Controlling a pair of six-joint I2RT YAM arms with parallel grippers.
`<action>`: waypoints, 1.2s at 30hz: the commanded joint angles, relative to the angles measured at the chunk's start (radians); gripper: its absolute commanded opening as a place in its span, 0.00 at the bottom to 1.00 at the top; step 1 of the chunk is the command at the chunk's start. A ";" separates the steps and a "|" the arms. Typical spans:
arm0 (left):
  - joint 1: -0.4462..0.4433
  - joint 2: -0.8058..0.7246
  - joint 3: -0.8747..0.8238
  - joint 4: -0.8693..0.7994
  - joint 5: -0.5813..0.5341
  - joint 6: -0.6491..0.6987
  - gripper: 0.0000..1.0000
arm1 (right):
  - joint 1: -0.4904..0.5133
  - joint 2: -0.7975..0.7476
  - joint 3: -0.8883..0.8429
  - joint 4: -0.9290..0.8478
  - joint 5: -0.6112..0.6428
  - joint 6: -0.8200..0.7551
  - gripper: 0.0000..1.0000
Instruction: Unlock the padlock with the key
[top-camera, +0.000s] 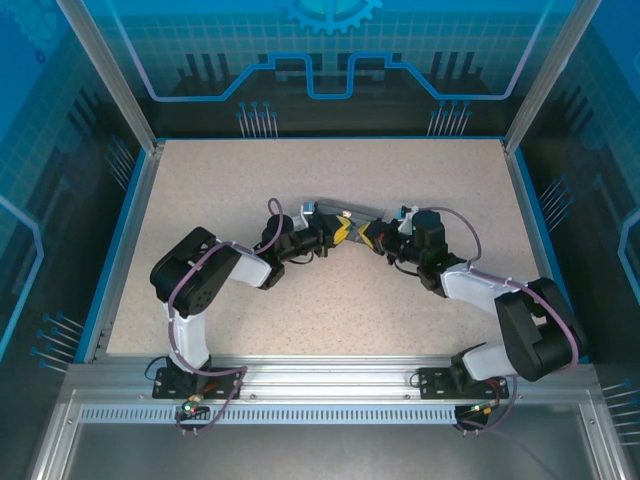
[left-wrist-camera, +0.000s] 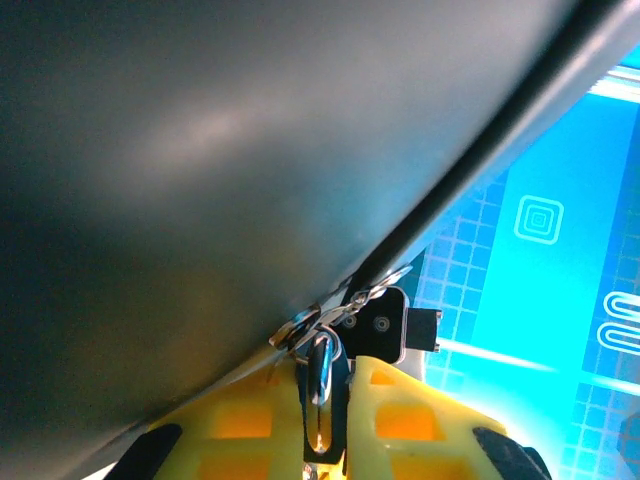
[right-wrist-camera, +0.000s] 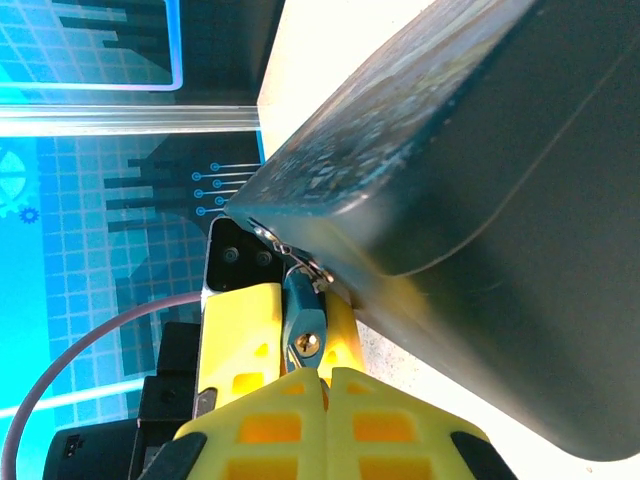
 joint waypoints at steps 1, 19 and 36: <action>0.009 0.003 0.002 0.131 0.013 -0.006 0.00 | 0.016 0.022 0.024 0.029 0.013 0.004 0.00; 0.009 0.001 0.005 0.121 0.009 -0.003 0.00 | 0.017 0.034 0.014 0.039 0.019 0.006 0.00; 0.009 -0.002 0.004 0.120 0.010 0.000 0.00 | 0.018 0.056 0.028 0.047 0.014 0.009 0.00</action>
